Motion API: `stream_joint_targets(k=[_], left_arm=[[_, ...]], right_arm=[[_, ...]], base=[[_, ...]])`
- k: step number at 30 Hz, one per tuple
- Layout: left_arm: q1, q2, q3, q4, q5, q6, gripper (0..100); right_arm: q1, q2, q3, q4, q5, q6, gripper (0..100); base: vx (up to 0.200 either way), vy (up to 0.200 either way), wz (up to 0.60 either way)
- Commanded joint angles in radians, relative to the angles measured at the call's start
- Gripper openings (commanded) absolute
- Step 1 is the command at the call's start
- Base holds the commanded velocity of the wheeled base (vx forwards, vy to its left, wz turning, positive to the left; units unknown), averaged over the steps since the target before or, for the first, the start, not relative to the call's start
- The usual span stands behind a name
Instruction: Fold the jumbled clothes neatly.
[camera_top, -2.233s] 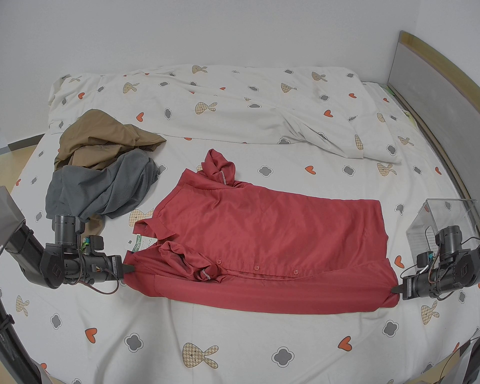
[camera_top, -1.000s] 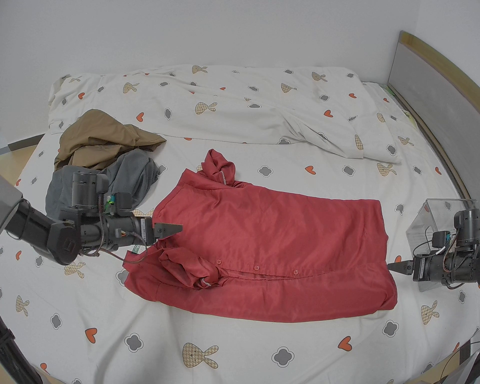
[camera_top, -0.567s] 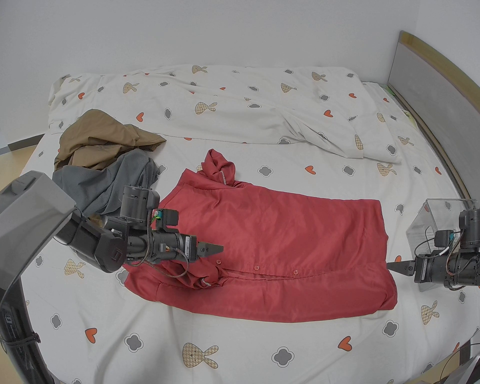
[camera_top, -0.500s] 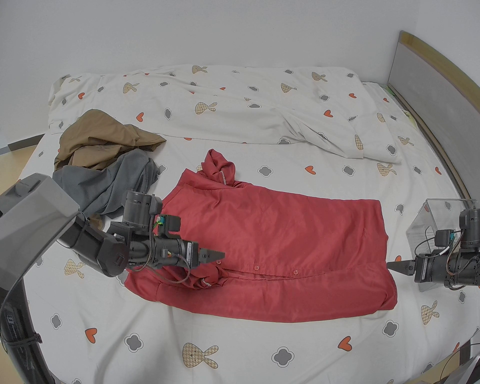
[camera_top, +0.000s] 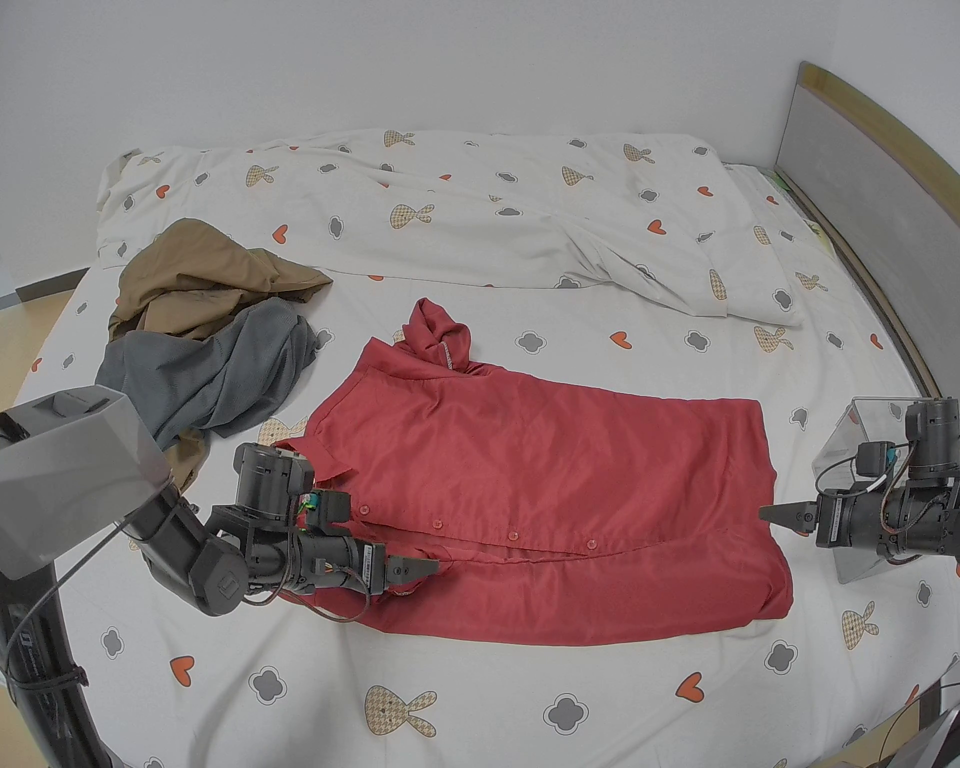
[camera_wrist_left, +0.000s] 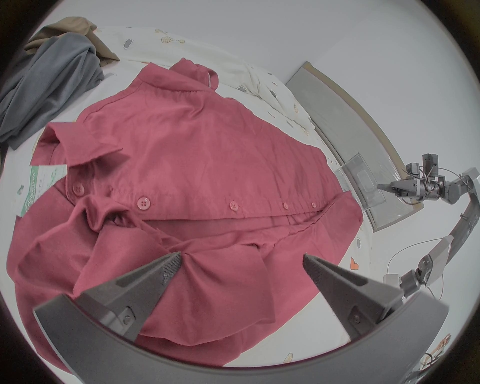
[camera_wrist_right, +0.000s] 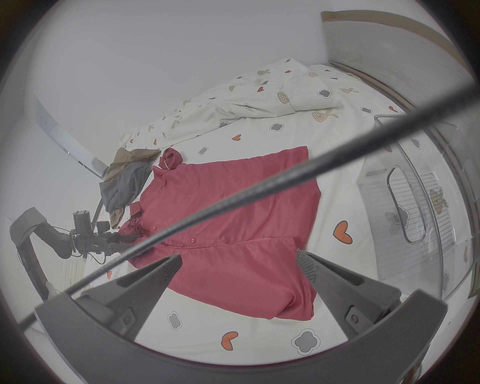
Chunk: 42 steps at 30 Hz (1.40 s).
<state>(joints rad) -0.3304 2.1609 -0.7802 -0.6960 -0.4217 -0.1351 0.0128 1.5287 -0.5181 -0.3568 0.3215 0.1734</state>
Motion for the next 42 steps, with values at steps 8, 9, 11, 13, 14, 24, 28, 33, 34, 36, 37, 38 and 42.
stream_joint_targets(k=[8, 9, 11, 13, 14, 24, 28, 33, 34, 36, 37, 38, 42], left_arm=[[-0.002, -0.049, 0.015, -0.013, 0.0, -0.015, 100], [-0.002, -0.081, 0.021, -0.013, 0.0, -0.021, 100], [-0.002, -0.115, 0.024, -0.013, 0.0, -0.027, 100], [-0.002, -0.127, 0.024, -0.013, 0.0, -0.029, 100], [-0.002, -0.142, 0.027, -0.011, 0.001, -0.029, 100], [0.005, -0.385, -0.001, 0.084, 0.014, -0.144, 100], [0.013, -0.455, -0.057, 0.23, 0.023, -0.167, 100], [0.025, -0.541, -0.186, 0.492, 0.024, -0.233, 100], [0.037, -0.555, -0.205, 0.515, 0.024, -0.255, 100], [0.067, -0.579, -0.223, 0.532, 0.021, -0.291, 100], [0.077, -0.59, -0.228, 0.536, 0.018, -0.308, 100], [0.077, -0.59, -0.228, 0.536, 0.018, -0.308, 100], [0.105, -0.627, -0.212, 0.538, 0.018, -0.325, 100]], right_arm=[[0.003, 0.068, -0.034, -0.004, -0.001, 0.001, 100], [0.01, 0.068, -0.033, -0.004, 0.001, 0.003, 100], [0.012, 0.068, -0.033, -0.004, 0.002, 0.001, 100], [0.012, 0.068, -0.034, -0.004, 0.002, 0.001, 100], [0.012, 0.068, -0.036, -0.004, 0.002, 0.001, 100], [0.015, 0.067, -0.146, -0.004, 0.002, 0.038, 100], [0.032, 0.062, -0.204, -0.004, -0.001, 0.089, 100], [0.049, 0.094, -0.258, -0.004, -0.009, 0.118, 100], [0.046, 0.116, -0.26, -0.007, 0.001, 0.113, 100], [0.046, 0.148, -0.261, -0.027, -0.001, 0.083, 100], [0.044, 0.162, -0.258, -0.05, -0.001, 0.063, 100], [0.044, 0.162, -0.258, -0.05, -0.001, 0.063, 100], [0.038, 0.268, -0.321, -0.062, 0.007, 0.054, 100]], base=[[0.0, 0.0, 0.0], [0.0, 0.0, 0.0], [0.0, 0.0, 0.0], [0.0, 0.0, 0.0], [0.0, 0.0, 0.0], [0.0, 0.0, 0.0], [0.0, 0.0, 0.0], [0.0, 0.0, 0.0], [0.0, 0.0, 0.0], [0.0, 0.0, 0.0], [0.0, 0.0, 0.0], [0.0, 0.0, 0.0], [0.0, 0.0, 0.0]])
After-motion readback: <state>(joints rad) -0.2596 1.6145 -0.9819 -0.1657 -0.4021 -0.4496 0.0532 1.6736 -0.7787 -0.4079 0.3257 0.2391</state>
